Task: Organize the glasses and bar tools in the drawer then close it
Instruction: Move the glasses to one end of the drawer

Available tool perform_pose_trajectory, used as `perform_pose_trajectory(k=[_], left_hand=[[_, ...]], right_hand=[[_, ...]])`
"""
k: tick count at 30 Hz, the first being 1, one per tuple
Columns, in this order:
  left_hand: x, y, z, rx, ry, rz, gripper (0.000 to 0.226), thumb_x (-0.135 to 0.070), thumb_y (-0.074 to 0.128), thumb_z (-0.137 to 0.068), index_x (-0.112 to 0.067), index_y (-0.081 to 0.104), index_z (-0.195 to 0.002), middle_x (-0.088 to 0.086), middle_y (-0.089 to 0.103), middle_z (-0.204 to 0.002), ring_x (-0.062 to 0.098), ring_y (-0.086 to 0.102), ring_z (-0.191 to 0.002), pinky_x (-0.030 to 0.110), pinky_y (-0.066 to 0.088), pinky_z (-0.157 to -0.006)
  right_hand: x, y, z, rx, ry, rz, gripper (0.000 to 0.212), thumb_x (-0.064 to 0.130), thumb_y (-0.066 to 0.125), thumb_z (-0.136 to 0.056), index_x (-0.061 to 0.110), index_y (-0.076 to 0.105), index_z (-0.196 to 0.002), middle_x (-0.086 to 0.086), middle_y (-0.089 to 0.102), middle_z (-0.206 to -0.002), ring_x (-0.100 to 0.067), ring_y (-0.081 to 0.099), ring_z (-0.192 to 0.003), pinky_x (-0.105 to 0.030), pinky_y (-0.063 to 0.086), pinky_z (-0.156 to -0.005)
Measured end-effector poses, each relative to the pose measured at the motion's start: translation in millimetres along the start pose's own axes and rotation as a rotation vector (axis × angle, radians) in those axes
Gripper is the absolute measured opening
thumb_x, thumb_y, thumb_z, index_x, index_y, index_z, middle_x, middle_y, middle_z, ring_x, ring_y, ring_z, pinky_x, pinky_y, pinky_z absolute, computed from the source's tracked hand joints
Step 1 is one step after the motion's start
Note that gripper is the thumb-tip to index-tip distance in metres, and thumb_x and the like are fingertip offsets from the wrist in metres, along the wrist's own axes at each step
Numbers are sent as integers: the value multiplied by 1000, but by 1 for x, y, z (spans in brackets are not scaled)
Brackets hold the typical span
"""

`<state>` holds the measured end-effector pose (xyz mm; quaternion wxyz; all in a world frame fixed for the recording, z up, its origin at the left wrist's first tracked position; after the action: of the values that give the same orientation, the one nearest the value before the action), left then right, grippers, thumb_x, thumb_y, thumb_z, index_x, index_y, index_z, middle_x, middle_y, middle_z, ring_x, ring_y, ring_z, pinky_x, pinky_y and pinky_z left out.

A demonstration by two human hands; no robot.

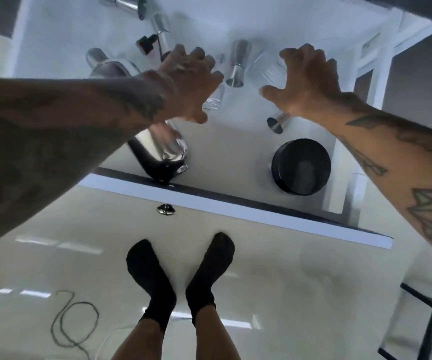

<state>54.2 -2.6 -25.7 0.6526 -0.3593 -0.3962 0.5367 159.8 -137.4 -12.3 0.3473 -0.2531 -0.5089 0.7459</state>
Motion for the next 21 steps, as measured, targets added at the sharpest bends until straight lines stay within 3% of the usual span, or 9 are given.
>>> perform_pose_trajectory(k=[6,13,15,17,19,21], left_hand=[[2,2,-7,-69,-44,125,63,-45,69,-78,-10,54,-129,11,61,-122,31,51,-115,49,36,-98],[30,-41,47,-398,-131,614,69,-54,70,-74,-18,57,-131,3,53,-120,21,46,-114,36,38,-99],[53,-57,86,-596,-195,775,68,-52,73,-73,-11,61,-126,-5,53,-111,12,50,-104,23,42,-91],[90,-60,132,-699,-325,883,70,-56,75,-71,-11,63,-123,-8,57,-112,6,55,-98,12,47,-80],[133,-44,175,-667,-481,951,70,-61,75,-67,-20,63,-122,-7,64,-115,3,62,-98,10,52,-77],[166,-24,211,-587,-602,971,74,-64,75,-62,-22,63,-122,-10,65,-112,-2,63,-95,12,54,-79]], right_hand=[[11,12,-22,-35,8,-57,64,45,62,-84,4,43,-130,-18,55,-129,-38,53,-116,-47,35,-98],[2,-27,12,-214,34,-324,66,44,71,-74,8,44,-121,-19,60,-118,-40,56,-106,-45,46,-83],[2,-42,29,-282,44,-510,71,54,71,-68,13,45,-120,-11,63,-116,-32,60,-101,-37,49,-78],[14,-58,45,-276,61,-839,78,62,74,-63,20,49,-124,9,67,-115,-12,66,-99,-32,53,-79],[43,-74,61,-262,61,-1172,76,65,77,-60,28,55,-122,25,68,-107,5,66,-97,-22,53,-79],[80,-82,74,-243,34,-1319,56,62,79,-60,41,57,-107,30,68,-96,11,66,-88,-19,52,-69]])
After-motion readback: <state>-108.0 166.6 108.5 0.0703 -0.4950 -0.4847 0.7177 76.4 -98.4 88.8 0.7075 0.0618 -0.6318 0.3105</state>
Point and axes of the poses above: each hand's wrist, its own z-axis away from the middle knuckle, its own y-axis out of the palm, x = y × z, the point moved 6 cm from there along -z, towards the middle knuckle
